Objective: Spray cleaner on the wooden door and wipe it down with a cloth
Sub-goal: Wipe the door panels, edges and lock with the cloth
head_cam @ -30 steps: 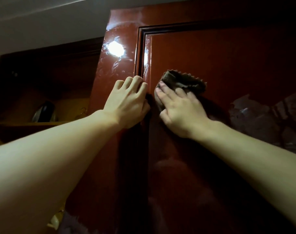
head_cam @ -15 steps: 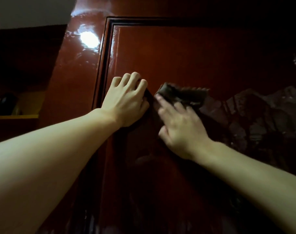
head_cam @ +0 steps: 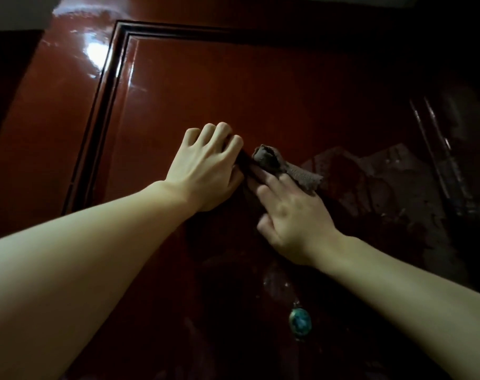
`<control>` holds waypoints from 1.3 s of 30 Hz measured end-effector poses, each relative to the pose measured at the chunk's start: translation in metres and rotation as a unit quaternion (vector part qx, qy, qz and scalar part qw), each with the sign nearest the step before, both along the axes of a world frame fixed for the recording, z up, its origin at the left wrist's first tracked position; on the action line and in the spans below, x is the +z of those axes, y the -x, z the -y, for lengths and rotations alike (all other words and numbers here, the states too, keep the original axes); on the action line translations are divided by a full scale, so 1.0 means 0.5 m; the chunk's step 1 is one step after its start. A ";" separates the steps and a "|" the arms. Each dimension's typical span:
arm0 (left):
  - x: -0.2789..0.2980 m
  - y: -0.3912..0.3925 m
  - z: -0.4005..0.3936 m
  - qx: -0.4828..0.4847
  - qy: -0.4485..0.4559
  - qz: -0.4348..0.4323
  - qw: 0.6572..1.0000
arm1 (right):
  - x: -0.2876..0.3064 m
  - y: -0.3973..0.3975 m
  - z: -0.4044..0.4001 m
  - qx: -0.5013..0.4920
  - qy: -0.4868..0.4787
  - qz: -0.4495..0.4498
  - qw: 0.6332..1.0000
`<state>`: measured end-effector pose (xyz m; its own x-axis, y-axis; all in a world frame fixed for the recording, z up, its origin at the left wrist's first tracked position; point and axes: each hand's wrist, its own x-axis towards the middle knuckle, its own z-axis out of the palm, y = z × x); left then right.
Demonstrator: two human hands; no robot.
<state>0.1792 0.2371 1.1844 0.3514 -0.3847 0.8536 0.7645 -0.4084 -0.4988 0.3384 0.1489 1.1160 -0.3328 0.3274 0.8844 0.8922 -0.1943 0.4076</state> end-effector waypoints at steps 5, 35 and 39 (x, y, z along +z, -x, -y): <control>0.008 -0.063 0.044 -0.013 0.000 -0.008 1.000 | 0.062 -0.082 0.045 -0.033 -0.018 -0.064 0.997; 0.004 -0.400 0.208 -0.040 0.002 -0.039 0.998 | 0.073 -0.376 0.185 -0.049 -0.070 -0.122 0.989; 0.002 -0.425 0.221 -0.040 0.013 -0.042 0.998 | 0.035 -0.392 0.194 -0.031 -0.085 -0.112 0.990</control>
<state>0.3917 0.1267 1.1852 0.3910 -0.3913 0.8331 0.6856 -0.4800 -0.5473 0.5343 0.0517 1.1336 -0.1070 0.1822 0.9774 0.9406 -0.3001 0.1589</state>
